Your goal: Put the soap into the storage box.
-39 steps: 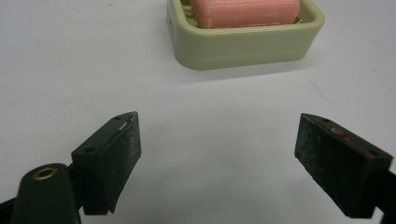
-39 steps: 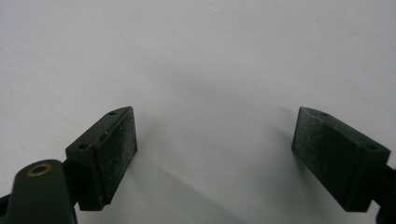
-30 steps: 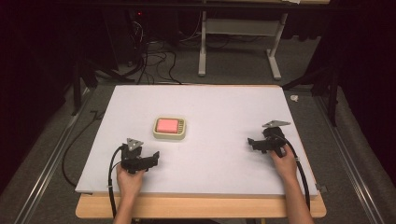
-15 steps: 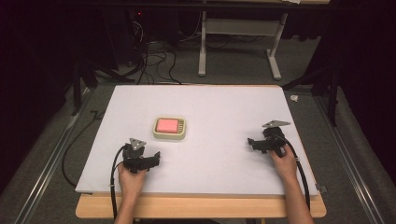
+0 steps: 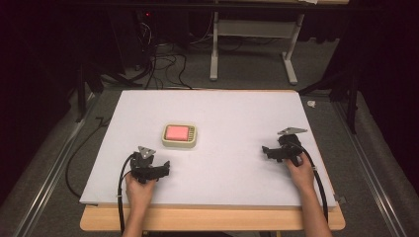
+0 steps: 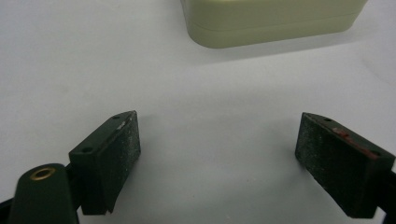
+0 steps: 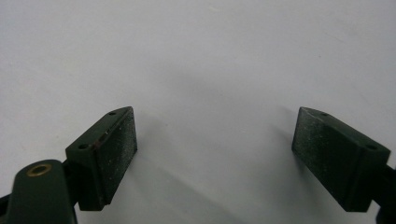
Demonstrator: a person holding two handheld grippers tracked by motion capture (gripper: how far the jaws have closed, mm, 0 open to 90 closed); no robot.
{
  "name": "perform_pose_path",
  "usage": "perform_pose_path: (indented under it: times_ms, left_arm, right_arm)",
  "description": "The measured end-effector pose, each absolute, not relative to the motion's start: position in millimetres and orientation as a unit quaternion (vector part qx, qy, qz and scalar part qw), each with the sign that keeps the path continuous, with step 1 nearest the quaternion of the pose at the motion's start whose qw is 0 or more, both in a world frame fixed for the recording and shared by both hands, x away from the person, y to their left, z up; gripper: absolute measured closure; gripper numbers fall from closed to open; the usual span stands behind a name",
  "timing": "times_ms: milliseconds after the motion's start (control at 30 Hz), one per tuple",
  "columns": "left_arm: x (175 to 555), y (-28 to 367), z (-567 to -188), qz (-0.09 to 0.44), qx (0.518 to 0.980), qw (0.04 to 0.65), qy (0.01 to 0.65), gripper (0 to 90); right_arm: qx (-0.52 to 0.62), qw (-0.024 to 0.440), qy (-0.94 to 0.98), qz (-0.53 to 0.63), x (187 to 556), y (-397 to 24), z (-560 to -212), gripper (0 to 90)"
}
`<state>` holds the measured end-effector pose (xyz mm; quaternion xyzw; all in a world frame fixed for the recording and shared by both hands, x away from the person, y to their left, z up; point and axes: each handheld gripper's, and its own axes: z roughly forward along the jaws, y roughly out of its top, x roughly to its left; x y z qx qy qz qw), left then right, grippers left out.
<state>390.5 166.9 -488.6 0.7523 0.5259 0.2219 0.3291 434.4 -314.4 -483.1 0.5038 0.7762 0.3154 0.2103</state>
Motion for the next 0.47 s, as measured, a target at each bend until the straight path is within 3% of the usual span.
perform_pose_path:
  times_ms: [467]
  left_arm:
    - [390.1, 167.3, -489.1, 0.223, 0.752, 0.331, 0.524, 14.6]
  right_arm:
    - [0.504, 0.21, 0.776, 0.315, 434.3, -314.4, -483.1, 14.6]
